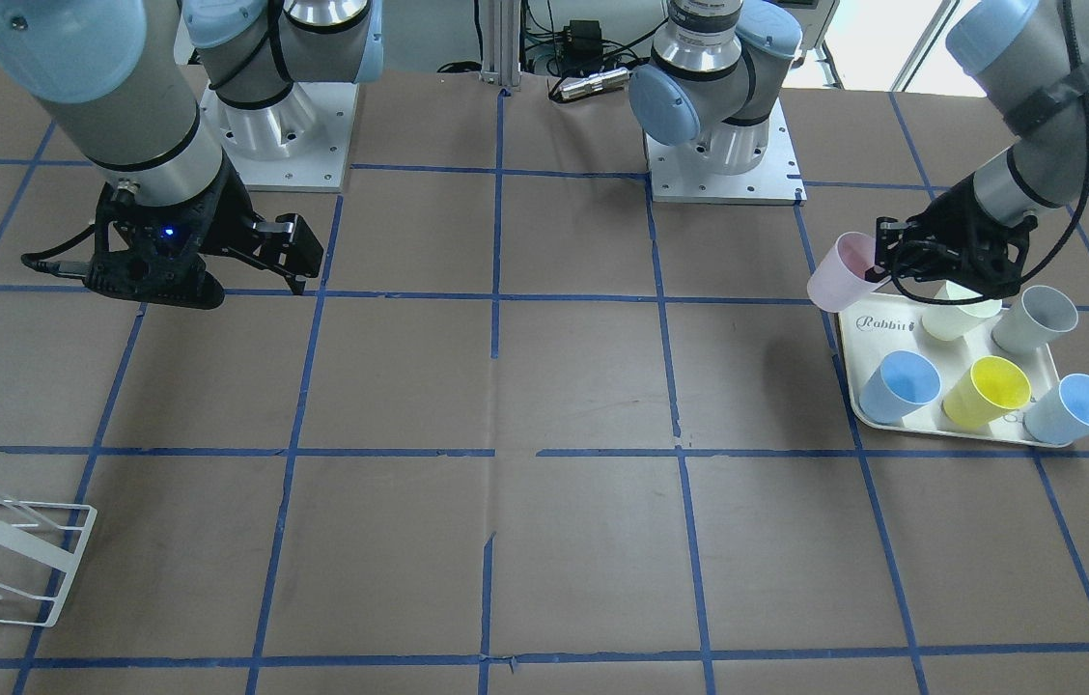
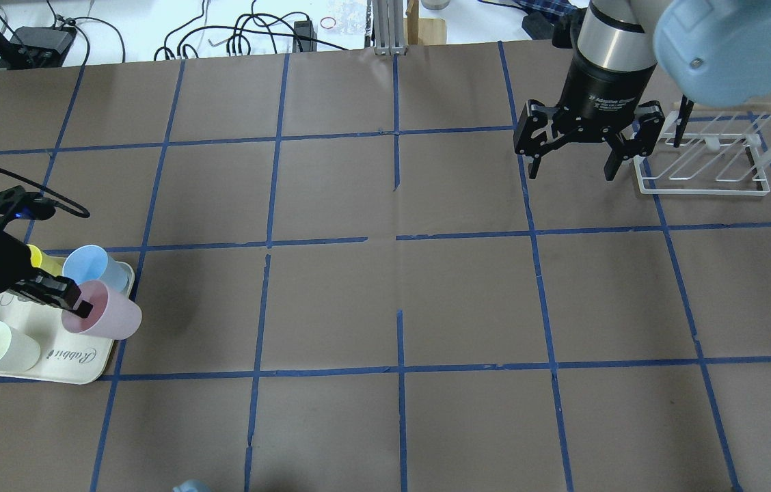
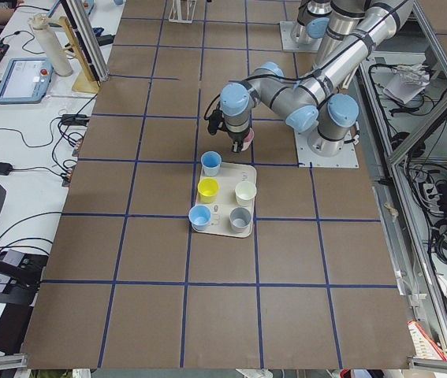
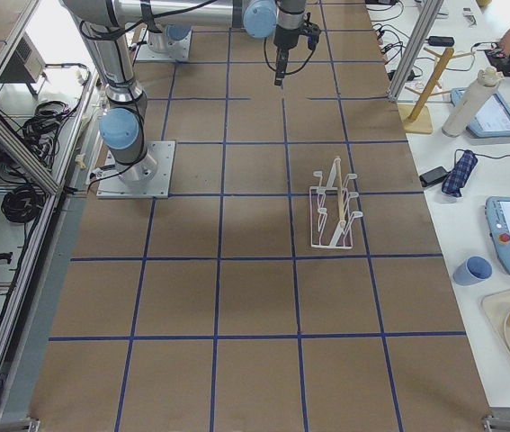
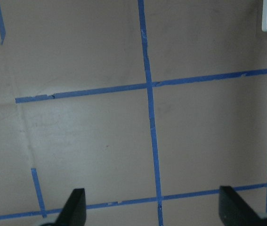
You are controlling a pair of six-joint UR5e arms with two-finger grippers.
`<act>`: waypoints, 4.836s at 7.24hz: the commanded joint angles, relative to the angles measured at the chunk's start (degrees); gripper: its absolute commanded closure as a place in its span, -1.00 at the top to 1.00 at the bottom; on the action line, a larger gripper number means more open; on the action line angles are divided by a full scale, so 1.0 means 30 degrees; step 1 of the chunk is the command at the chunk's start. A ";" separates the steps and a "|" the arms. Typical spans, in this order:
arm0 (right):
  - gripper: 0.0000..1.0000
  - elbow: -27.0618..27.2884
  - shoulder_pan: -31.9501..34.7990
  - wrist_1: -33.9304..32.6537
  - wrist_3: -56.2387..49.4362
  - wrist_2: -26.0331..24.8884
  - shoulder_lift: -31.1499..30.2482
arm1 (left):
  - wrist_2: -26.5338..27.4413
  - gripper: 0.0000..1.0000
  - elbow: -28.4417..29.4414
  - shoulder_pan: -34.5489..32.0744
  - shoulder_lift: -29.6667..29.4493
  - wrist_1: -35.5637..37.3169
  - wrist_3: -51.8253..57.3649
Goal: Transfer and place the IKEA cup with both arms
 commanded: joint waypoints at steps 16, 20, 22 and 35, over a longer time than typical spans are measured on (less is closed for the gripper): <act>1.00 0.0036 0.0051 -0.1752 -0.0199 -0.0176 -0.0570 | 0.0586 0.46 -0.0319 0.1244 -0.2415 0.2620 0.2717; 1.00 0.0036 0.0051 -0.1752 -0.0199 -0.0205 -0.0570 | 0.0528 0.85 0.3802 -0.2579 -0.0307 -0.1886 -0.2216; 1.00 0.0036 0.0051 -0.1752 -0.0199 -0.0176 -0.0570 | 0.0498 0.99 0.5709 -0.6676 0.0546 -0.4000 -0.8536; 1.00 0.0036 0.0051 -0.1723 -0.0199 -0.0146 -0.0657 | 0.0411 1.00 1.2598 -1.3848 -0.2290 -0.5636 -1.9149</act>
